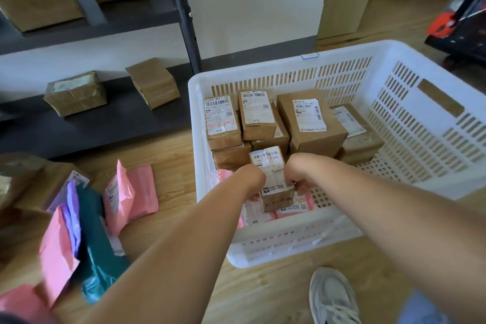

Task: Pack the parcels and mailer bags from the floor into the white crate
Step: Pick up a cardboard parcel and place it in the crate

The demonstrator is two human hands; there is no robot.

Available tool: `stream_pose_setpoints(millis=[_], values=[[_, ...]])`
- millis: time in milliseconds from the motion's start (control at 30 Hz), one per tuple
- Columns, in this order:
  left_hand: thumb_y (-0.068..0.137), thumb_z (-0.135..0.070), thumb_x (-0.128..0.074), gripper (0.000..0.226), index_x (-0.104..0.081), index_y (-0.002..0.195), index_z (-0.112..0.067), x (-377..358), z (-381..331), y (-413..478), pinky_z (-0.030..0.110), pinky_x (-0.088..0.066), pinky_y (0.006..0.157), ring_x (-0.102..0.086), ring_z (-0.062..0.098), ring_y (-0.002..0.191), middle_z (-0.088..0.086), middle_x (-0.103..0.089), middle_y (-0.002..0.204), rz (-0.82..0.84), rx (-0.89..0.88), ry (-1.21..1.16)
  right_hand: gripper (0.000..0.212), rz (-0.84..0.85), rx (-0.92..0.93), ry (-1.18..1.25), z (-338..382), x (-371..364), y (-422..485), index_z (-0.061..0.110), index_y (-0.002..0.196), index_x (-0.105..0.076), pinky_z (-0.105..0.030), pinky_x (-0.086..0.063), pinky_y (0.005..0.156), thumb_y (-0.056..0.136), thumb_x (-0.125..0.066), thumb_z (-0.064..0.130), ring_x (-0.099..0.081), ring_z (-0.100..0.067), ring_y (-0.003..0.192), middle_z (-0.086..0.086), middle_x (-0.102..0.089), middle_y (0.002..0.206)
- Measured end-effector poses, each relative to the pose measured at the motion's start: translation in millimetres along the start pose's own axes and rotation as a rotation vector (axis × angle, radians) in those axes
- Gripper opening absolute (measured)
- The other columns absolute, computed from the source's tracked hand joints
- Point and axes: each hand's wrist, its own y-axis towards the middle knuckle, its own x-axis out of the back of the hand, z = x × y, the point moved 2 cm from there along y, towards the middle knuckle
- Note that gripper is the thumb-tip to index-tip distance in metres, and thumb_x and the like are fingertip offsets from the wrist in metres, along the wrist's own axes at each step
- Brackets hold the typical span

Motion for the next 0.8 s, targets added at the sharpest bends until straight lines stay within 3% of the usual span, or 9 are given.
stream_pose_setpoints(millis=[200, 367, 500, 533, 600, 667, 733, 800], values=[[0.1, -0.01, -0.038, 0.032, -0.055, 0.126, -0.004, -2.3, -2.0, -8.5, 0.039, -0.044, 0.103, -0.053, 0.029, 0.116, 0.015, -0.055, 0.129, -0.047, -0.102, 0.159, 0.035, -0.073, 0.051, -0.086, -1.5, 4.1, 0.0, 0.001, 0.133, -0.051, -0.032, -0.049, 0.099, 0.098, -0.049, 0.007, -0.06, -0.029, 0.115, -0.018, -0.057, 0.129], [0.097, -0.003, -0.036, 0.032, -0.06, 0.118, -0.002, -0.9, -2.0, -15.7, 0.04, -0.046, 0.1, -0.056, 0.033, 0.116, 0.015, -0.061, 0.119, -0.101, -0.161, 0.279, 0.04, -0.079, 0.068, -0.164, -3.8, 6.2, -3.2, 0.002, 0.138, -0.047, -0.039, -0.045, 0.105, 0.098, -0.051, 0.008, -0.053, -0.03, 0.123, -0.016, -0.052, 0.138], [0.096, -0.001, -0.038, 0.032, -0.064, 0.115, -0.001, 1.5, -4.3, -23.1, 0.037, -0.049, 0.093, -0.06, 0.03, 0.11, 0.013, -0.064, 0.115, -0.155, -0.193, 0.304, 0.042, -0.127, 0.098, -0.219, -4.9, 8.2, -14.8, 0.002, 0.142, -0.042, -0.033, -0.043, 0.104, 0.101, -0.047, 0.011, -0.05, -0.029, 0.126, -0.016, -0.048, 0.141], [0.095, -0.001, -0.038, 0.032, -0.063, 0.115, -0.002, 3.0, -5.7, -27.2, 0.038, -0.049, 0.091, -0.061, 0.03, 0.108, 0.013, -0.064, 0.115, -0.183, -0.209, 0.288, 0.04, -0.145, 0.115, -0.223, -4.8, 9.2, -16.8, 0.0, 0.139, -0.045, -0.031, -0.045, 0.098, 0.101, -0.046, 0.011, -0.053, -0.028, 0.121, -0.016, -0.052, 0.134], [0.093, -0.004, -0.04, 0.031, -0.065, 0.11, -0.008, 8.2, -7.3, -33.1, 0.038, -0.052, 0.084, -0.063, 0.028, 0.101, 0.01, -0.066, 0.11, -0.25, -0.254, 0.213, 0.031, -0.174, 0.189, -0.161, -3.4, 11.0, -15.3, 0.0, 0.127, -0.054, -0.03, -0.047, 0.074, 0.098, -0.048, 0.01, -0.056, -0.025, 0.095, -0.012, -0.058, 0.1], [0.09, -0.004, -0.038, 0.033, -0.063, 0.11, -0.012, 13.4, -7.9, -39.5, 0.032, -0.052, 0.072, -0.061, 0.023, 0.09, 0.008, -0.066, 0.106, -0.319, -0.296, 0.137, 0.015, -0.252, 0.233, -0.001, 2.7, 15.4, -16.0, 0.005, 0.107, -0.056, -0.027, -0.039, 0.055, 0.093, -0.05, 0.007, -0.048, -0.021, 0.068, -0.006, -0.047, 0.075], [0.087, -0.002, -0.035, 0.043, -0.059, 0.12, -0.017, 21.1, -8.5, -49.1, 0.03, -0.053, 0.066, -0.061, 0.02, 0.084, 0.006, -0.065, 0.111, -0.365, -0.342, 0.051, 0.01, -0.347, 0.233, 0.118, 12.5, 20.2, -24.3, 0.006, 0.099, -0.057, -0.026, -0.036, 0.053, 0.092, -0.05, 0.004, -0.044, -0.019, 0.06, -0.007, -0.05, 0.074], [0.09, -0.003, -0.034, 0.051, -0.053, 0.133, -0.023, 32.2, -9.9, -62.0, 0.025, -0.051, 0.059, -0.059, 0.016, 0.082, 0.0, -0.062, 0.119, -0.423, -0.385, -0.038, 0.021, -0.366, 0.251, 0.26, 19.7, 20.8, -29.5, 0.002, 0.109, -0.063, -0.029, -0.042, 0.064, 0.092, -0.05, 0.003, -0.051, -0.023, 0.072, -0.012, -0.063, 0.091]])
